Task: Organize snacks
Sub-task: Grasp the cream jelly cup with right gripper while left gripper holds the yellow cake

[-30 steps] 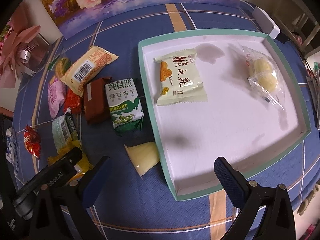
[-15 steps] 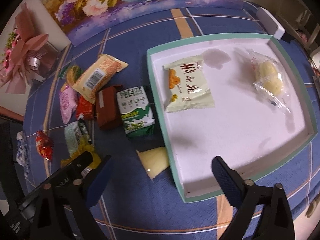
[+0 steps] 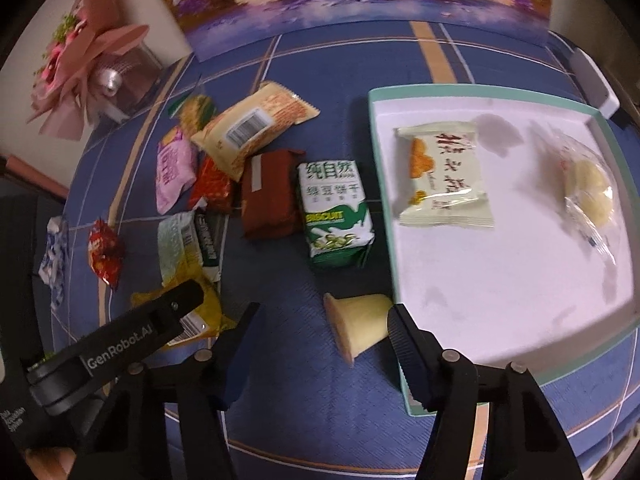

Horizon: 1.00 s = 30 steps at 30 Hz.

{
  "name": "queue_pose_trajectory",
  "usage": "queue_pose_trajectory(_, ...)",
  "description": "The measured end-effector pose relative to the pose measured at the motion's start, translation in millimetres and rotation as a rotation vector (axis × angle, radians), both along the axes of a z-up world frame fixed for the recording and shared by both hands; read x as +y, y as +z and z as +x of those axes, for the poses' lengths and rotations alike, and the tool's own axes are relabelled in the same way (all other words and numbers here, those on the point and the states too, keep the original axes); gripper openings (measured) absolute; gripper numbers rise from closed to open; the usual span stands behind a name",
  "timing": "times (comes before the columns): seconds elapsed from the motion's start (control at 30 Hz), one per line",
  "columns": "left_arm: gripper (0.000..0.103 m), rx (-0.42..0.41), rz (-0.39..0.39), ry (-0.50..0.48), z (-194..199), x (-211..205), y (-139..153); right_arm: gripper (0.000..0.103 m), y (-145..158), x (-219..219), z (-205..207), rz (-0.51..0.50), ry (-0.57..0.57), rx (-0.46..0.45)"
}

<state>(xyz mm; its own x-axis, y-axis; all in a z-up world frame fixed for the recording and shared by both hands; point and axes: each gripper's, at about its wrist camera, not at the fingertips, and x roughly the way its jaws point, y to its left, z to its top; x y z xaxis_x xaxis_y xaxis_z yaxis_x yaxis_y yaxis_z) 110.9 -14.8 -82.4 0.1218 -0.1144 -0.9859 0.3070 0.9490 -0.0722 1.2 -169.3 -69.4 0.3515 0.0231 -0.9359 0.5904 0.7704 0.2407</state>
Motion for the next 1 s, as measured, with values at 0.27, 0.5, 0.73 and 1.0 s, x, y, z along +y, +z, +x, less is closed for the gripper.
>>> queue_pose_trajectory(0.27, 0.083, 0.016, 0.006, 0.010, 3.0, 1.0, -8.6, 0.064, -10.7, 8.0, 11.6, -0.078, 0.054, 0.048)
queue_pose_trajectory(0.5, 0.084, 0.034, -0.004, 0.029, 8.5, 7.0, -14.8, 0.063, -14.9, 8.6, 14.5, -0.070, 0.053, 0.050)
queue_pose_trajectory(0.73, 0.084, 0.039, -0.009, 0.036, 9.7, 14.0, -19.9, 0.058, -20.8, 17.3, 22.5, -0.020, 0.087, 0.040)
queue_pose_trajectory(1.0, 0.084, 0.033, 0.001, 0.036, 1.1, 8.1, -16.6, 0.048, -39.4, 17.3, 18.3, -0.008, 0.068, 0.114)
